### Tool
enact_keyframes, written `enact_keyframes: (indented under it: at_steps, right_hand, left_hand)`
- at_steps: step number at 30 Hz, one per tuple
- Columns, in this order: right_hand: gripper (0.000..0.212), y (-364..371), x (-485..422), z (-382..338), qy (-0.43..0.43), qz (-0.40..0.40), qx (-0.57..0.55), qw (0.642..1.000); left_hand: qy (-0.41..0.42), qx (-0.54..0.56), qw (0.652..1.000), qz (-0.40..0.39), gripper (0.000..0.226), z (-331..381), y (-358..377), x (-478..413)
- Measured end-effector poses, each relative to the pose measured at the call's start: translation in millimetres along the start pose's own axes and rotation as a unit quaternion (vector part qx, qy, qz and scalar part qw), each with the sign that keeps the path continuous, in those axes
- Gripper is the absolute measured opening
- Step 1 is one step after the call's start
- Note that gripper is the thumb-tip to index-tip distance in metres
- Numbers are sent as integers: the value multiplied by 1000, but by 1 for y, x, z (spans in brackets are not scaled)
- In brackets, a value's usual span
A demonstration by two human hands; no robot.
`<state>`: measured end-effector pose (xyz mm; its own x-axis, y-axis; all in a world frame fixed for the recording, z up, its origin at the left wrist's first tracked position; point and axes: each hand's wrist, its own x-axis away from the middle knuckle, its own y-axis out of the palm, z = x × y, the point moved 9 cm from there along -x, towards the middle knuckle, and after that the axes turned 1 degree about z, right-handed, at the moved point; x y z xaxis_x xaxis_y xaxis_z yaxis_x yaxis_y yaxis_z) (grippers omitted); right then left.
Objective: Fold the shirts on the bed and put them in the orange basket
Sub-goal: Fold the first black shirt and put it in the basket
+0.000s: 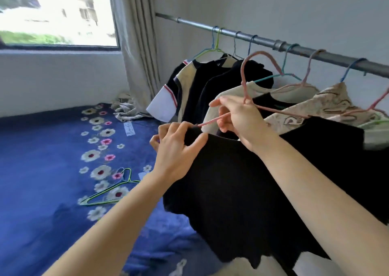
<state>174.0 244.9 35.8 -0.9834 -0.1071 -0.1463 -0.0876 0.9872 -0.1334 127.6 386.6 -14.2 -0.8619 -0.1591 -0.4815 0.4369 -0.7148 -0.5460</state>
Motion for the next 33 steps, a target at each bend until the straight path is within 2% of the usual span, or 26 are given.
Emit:
enact_keyframes:
  at_steps: [5, 10, 11, 16, 20, 23, 27, 31, 33]
  right_hand:
    - [29, 147, 15, -19, -34, -45, 28, 998]
    - [25, 292, 42, -49, -24, -98, -42, 994]
    - [24, 324, 49, -57, -24, -114, -55, 992]
    - [28, 422, 62, -94, -47, -145, -92, 984]
    - [28, 473, 64, -116, -43, -154, -167, 973]
    - [29, 510, 56, -136, -9, -182, -296, 937]
    - [26, 558, 47, -150, 60, -241, -423, 871]
    - [25, 597, 30, -165, 116, -292, -537, 783]
    - [16, 615, 22, -168, 134, -341, -549, 751]
  left_hand:
    - [-118, -70, 990, 42, 27, -88, -102, 0]
    - [-64, -122, 988, 73, 25, -147, -228, 15]
    - [-76, -143, 983, 86, 25, -169, -261, 18]
    - [-171, -206, 954, 138, 34, -260, -391, 27]
    - [-231, -173, 941, 178, 41, -311, -480, 35]
    - [-246, -112, 940, 208, 40, -334, -529, 40]
    - [-213, -24, 946, 242, 34, -320, -568, 17]
    - [-193, 10, 919, 344, 35, -317, -610, -6]
    - [-176, -12, 911, 373, 37, -323, -619, -14]
